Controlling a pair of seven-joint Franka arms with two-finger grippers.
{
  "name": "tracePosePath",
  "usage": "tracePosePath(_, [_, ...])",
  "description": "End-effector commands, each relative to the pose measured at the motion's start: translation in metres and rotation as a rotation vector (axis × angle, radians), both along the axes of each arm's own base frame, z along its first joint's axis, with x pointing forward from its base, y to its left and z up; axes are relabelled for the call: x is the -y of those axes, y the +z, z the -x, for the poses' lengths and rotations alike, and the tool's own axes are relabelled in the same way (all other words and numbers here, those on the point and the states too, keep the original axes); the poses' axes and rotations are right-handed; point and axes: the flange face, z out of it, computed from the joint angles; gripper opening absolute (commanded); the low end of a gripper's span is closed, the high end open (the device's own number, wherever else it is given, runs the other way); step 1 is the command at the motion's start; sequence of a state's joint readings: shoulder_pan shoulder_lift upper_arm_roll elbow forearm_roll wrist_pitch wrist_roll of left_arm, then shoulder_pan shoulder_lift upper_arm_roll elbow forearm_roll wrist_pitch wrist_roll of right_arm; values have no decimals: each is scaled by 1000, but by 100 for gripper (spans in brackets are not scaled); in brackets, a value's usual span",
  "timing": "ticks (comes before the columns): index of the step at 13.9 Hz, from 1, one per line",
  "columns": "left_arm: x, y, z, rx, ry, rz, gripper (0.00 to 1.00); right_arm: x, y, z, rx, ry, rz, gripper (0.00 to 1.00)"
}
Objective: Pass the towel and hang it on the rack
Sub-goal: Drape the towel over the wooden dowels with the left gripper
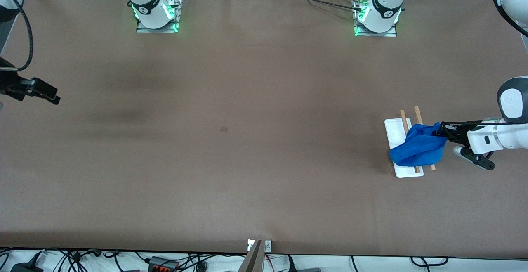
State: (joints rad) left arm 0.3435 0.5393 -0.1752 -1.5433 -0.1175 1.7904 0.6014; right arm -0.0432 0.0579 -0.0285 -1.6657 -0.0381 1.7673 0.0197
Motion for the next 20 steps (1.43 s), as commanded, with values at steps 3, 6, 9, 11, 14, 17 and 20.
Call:
tracePosePath(3, [-10, -14, -4, 9, -16, -7, 0, 0, 5, 20, 7, 42, -5, 100])
tracePosePath(6, [-18, -17, -4, 27, -46, 2, 0, -4, 12, 13, 16, 60, -3, 100])
tracePosePath(9, [-28, -37, -6, 50, -73, 17, 0, -4, 17, 15, 13, 59, -5, 100])
tracePosePath(11, [-30, -41, -6, 51, -77, 20, 0, -4, 20, 14, 20, 57, -9, 100])
tracePosePath(14, [-29, -49, -6, 42, -76, 32, 0, -5, 22, 13, 28, 54, -11, 100])
tracePosePath(17, [-30, -50, -6, 41, -74, 32, 0, -6, 22, 12, 26, 54, -12, 100])
tracePosePath(20, [-31, -51, -5, 39, -72, 34, 22, -11, 20, 12, 22, 66, -14, 100])
